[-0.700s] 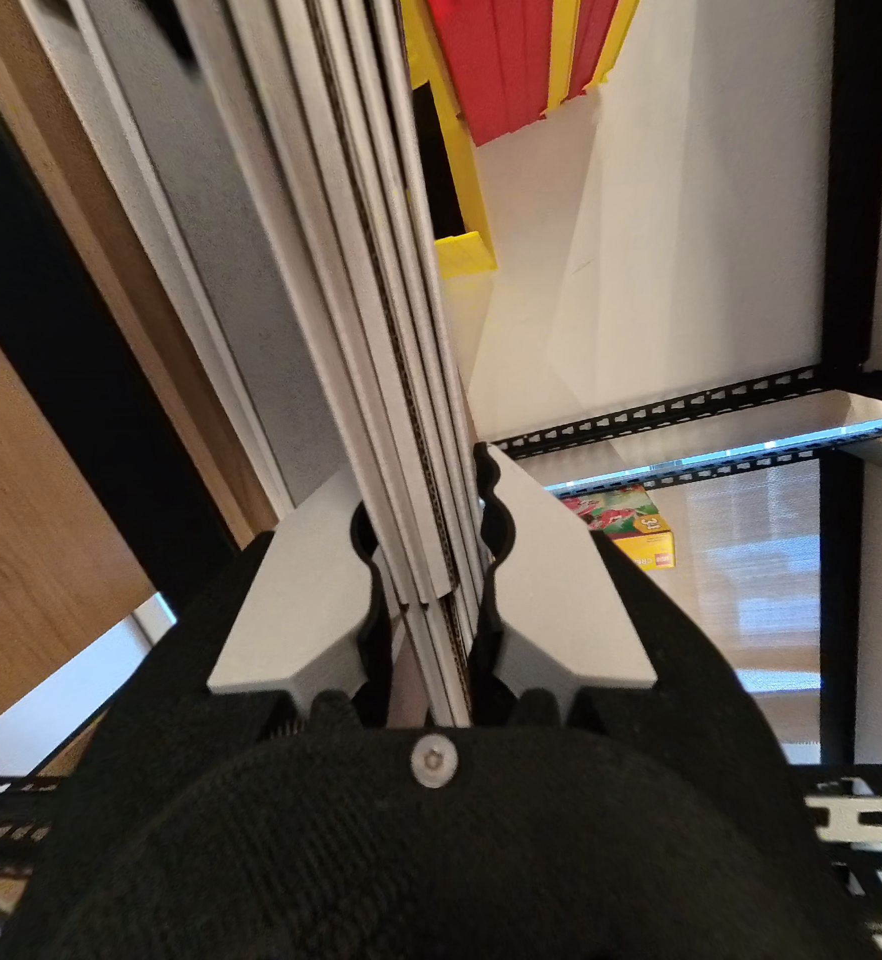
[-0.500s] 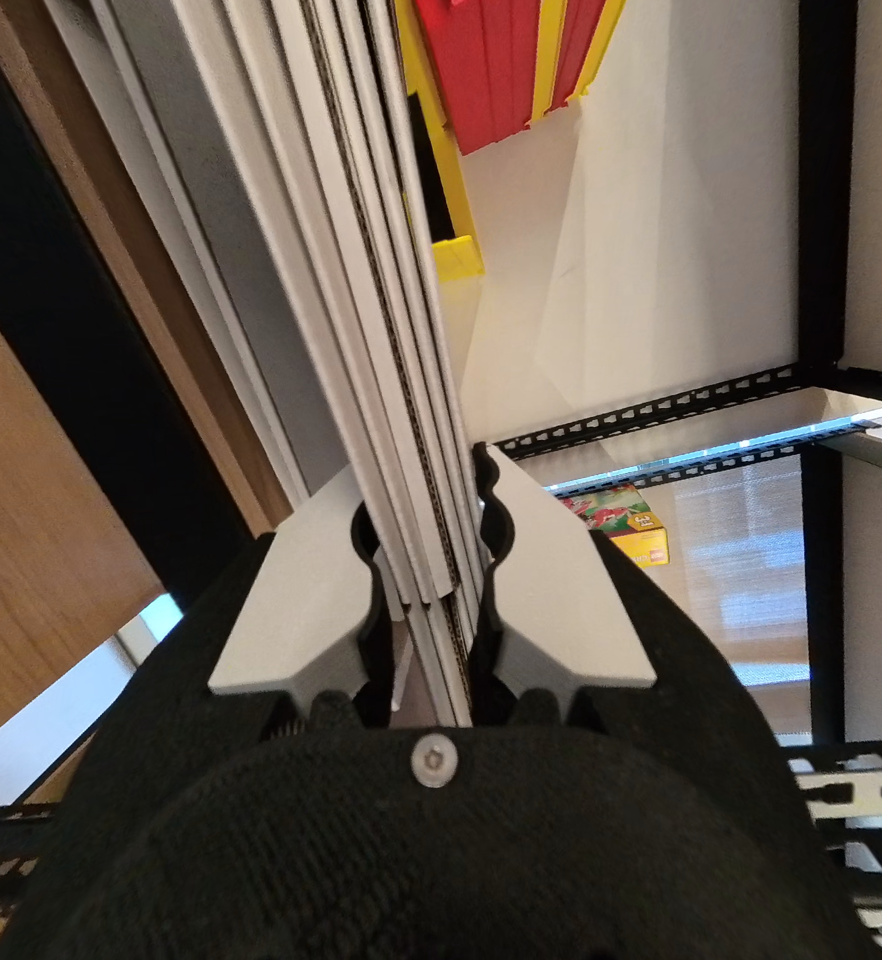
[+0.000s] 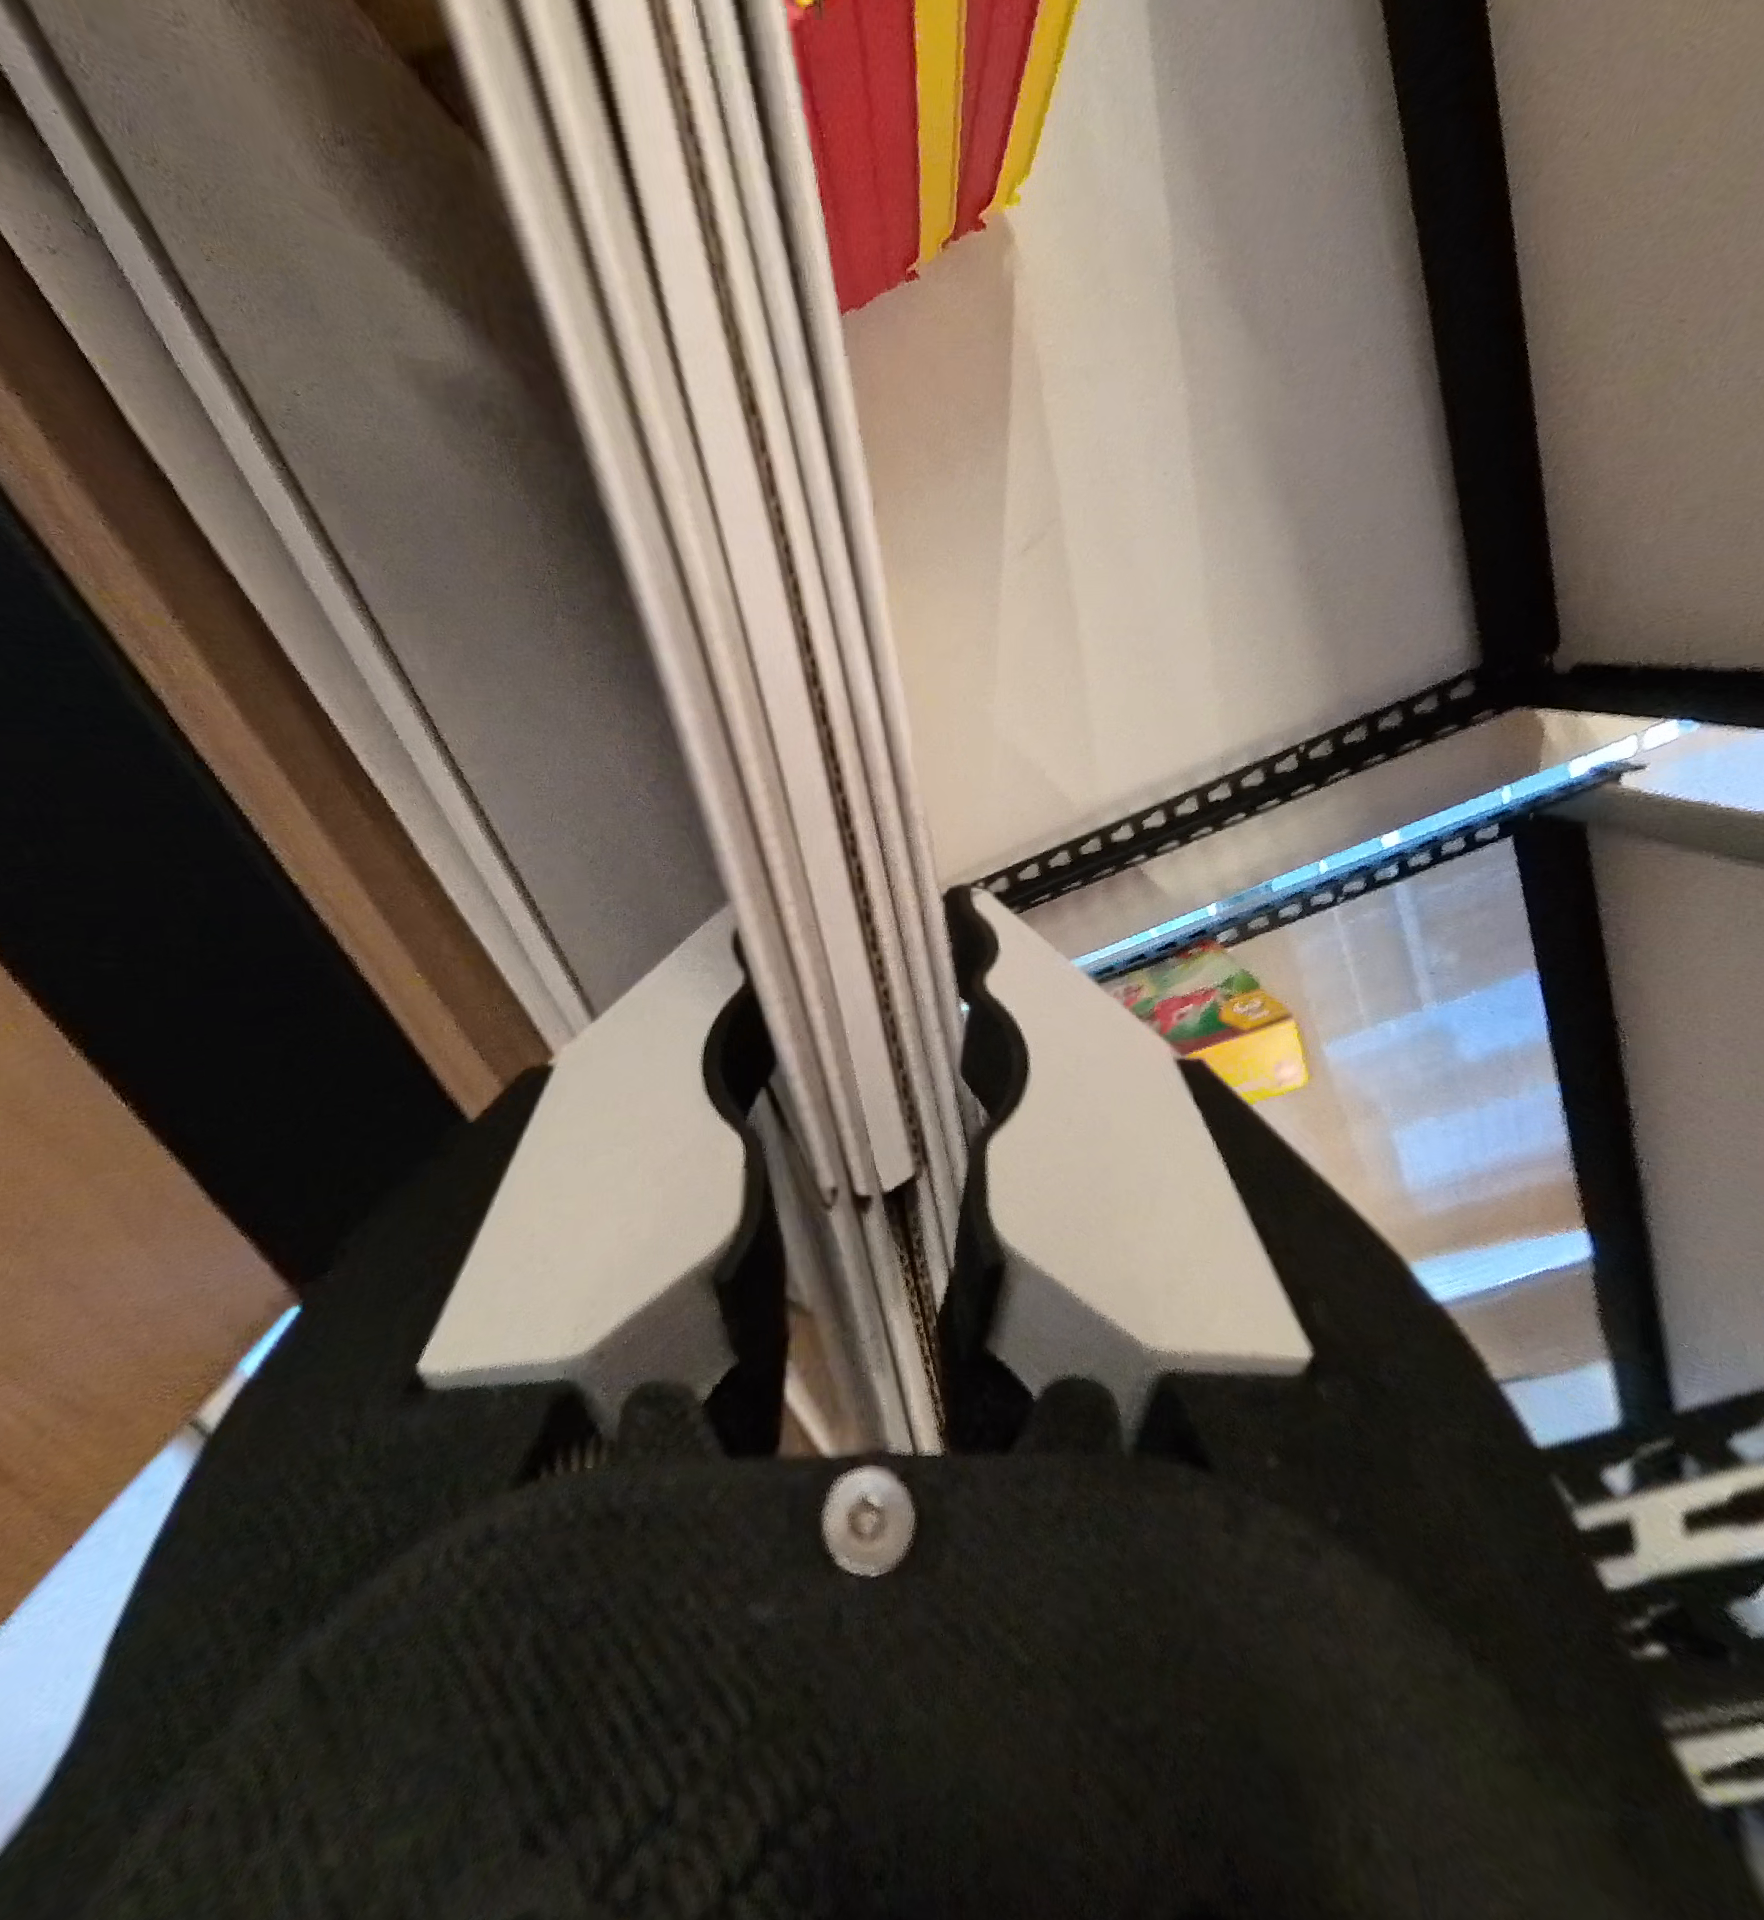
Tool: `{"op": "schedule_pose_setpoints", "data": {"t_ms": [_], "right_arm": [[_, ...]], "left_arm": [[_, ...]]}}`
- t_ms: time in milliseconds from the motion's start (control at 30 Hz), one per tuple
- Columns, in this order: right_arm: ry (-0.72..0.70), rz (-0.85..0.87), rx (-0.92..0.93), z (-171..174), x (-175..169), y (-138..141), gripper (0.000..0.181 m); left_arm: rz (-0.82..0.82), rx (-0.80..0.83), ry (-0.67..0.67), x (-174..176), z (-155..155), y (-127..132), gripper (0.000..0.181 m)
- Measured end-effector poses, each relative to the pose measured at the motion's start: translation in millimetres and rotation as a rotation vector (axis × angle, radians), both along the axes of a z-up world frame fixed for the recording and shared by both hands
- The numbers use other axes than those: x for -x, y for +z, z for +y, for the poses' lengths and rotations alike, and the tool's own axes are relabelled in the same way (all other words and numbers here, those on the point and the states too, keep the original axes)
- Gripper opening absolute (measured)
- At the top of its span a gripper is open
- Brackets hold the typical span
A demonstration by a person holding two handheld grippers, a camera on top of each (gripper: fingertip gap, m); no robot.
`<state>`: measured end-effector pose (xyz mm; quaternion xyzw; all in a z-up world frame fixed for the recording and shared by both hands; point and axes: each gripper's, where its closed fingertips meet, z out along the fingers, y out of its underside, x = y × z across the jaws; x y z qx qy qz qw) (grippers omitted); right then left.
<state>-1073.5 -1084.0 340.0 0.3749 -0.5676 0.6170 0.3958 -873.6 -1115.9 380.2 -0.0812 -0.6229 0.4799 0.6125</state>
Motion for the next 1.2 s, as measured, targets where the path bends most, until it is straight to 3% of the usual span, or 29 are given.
{"op": "schedule_pose_setpoints", "data": {"t_ms": [100,267,467,733,800,867,933,1033,1067,1133,1200], "right_arm": [[-0.004,0.109,-0.016,-7.7,-4.1,-0.5,0.031],[0.026,0.290,-0.037,-7.8,-4.6,-7.9,0.030],[0.029,0.344,-0.029,-6.1,-7.4,7.4,0.030],[0.112,0.381,-0.135,-10.9,-1.6,-25.7,0.032],[0.141,0.327,-0.256,-11.0,0.0,-32.9,0.046],[0.112,0.264,-0.359,-8.1,7.6,-37.5,0.052],[0.035,0.159,-0.484,0.1,19.3,-44.9,0.064],[-0.024,0.084,-0.545,19.8,27.0,-46.4,0.069],[-0.040,0.059,-0.570,24.7,29.6,-47.9,0.083],[-0.079,0.006,-0.640,30.4,34.2,-51.9,0.080],[-0.032,-0.040,-0.667,38.6,24.8,-41.0,0.079]], "left_arm": [[0.069,-0.064,-0.003,-6.7,-12.4,-18.6,0.054],[0.122,-0.130,-0.051,-7.6,-5.9,-49.0,0.053],[0.195,-0.124,-0.031,-9.9,-3.2,-47.3,0.051],[0.108,-0.115,0.029,-2.9,4.3,-55.6,0.052],[0.095,-0.153,0.020,-2.4,5.2,-55.7,0.053],[-0.004,-0.153,0.008,-3.8,16.4,-62.8,0.044],[-0.084,-0.104,0.044,-16.4,36.5,-66.6,0.047],[-0.296,0.098,0.176,-40.0,64.7,-73.0,0.047],[-0.438,0.183,0.236,-47.5,67.4,-80.2,0.051],[-0.663,0.314,0.326,-57.4,65.4,-86.5,0.067],[-0.729,0.388,0.322,-54.2,63.7,-79.5,0.068]]}}
